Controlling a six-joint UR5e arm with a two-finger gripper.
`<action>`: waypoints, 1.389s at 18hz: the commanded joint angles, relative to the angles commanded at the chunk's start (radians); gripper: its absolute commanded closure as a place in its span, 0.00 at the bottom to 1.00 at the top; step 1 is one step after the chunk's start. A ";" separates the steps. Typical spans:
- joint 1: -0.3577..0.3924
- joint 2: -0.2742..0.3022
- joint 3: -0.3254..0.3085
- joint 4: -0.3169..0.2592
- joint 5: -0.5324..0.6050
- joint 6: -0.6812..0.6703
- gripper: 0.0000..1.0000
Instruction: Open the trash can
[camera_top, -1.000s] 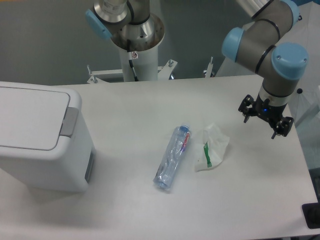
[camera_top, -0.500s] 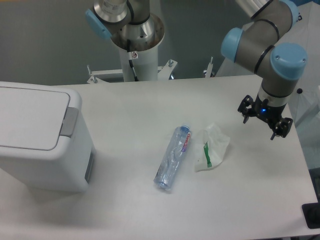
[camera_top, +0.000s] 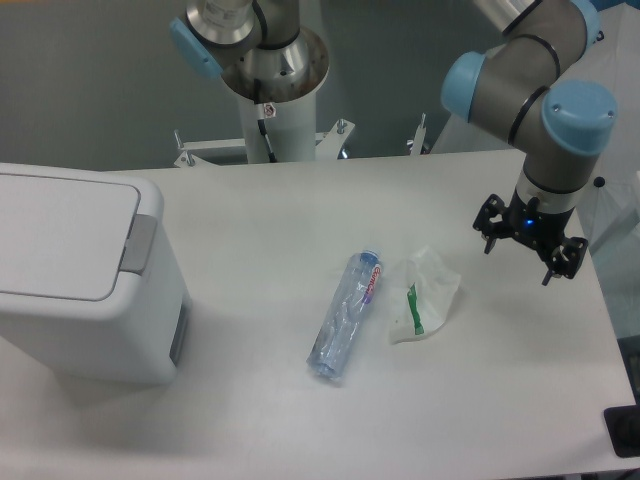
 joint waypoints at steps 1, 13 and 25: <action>-0.011 0.000 0.029 -0.040 -0.018 -0.026 0.00; -0.051 0.126 0.126 -0.382 -0.187 -0.201 0.00; -0.216 0.193 0.096 -0.305 -0.397 -0.594 0.00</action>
